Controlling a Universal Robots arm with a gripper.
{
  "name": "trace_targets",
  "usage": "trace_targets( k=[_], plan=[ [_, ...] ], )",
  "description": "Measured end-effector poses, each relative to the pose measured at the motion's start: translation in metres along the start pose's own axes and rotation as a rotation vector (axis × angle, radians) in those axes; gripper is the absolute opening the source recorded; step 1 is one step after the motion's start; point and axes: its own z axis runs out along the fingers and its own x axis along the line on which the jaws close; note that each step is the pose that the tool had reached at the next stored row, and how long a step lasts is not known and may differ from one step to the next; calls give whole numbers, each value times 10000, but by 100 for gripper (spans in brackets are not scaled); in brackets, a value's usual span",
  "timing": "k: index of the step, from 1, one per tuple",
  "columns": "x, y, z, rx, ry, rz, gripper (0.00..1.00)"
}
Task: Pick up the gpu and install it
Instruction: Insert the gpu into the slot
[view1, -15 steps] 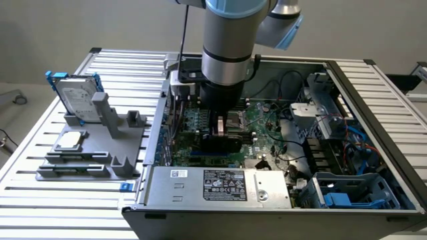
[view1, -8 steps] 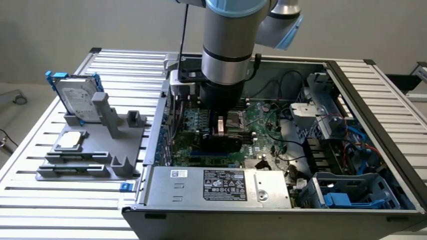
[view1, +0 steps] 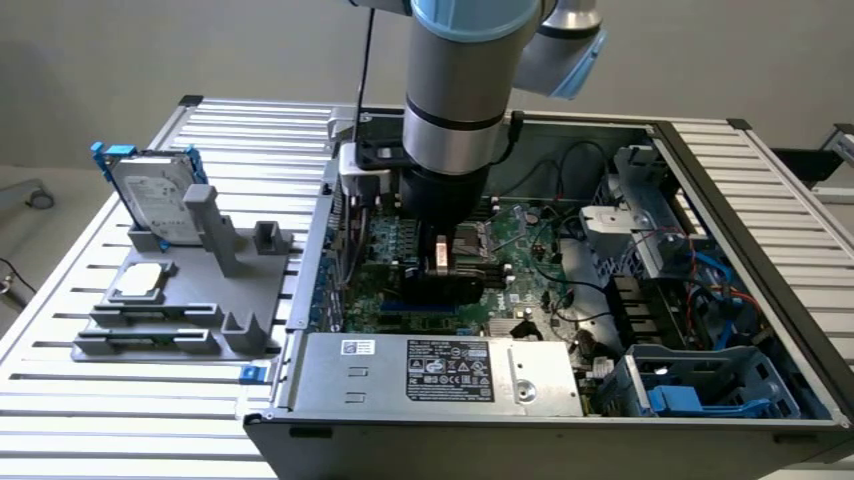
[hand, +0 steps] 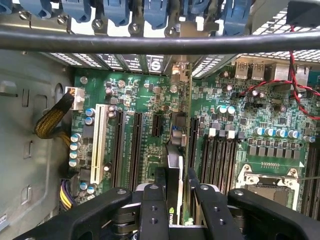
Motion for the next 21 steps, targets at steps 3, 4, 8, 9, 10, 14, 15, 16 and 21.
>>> trace_targets(
  k=[3, 4, 8, 9, 10, 14, 15, 16, 21],
  plan=[
    [29, 3, 6, -1, -47, -37, 27],
    [38, 3, 7, -1, -55, -46, 27],
    [61, 5, 14, -4, -110, -87, 27],
    [66, 5, 16, -6, -122, -96, 27],
    [69, 5, 18, -8, -134, -104, 27],
    [79, 6, 24, -33, -179, -132, 27],
    [82, 6, 25, -44, -186, -137, 27],
    [84, 6, 26, -56, -195, -139, 27],
    [88, 6, 27, -148, -250, -141, 27]
  ],
)
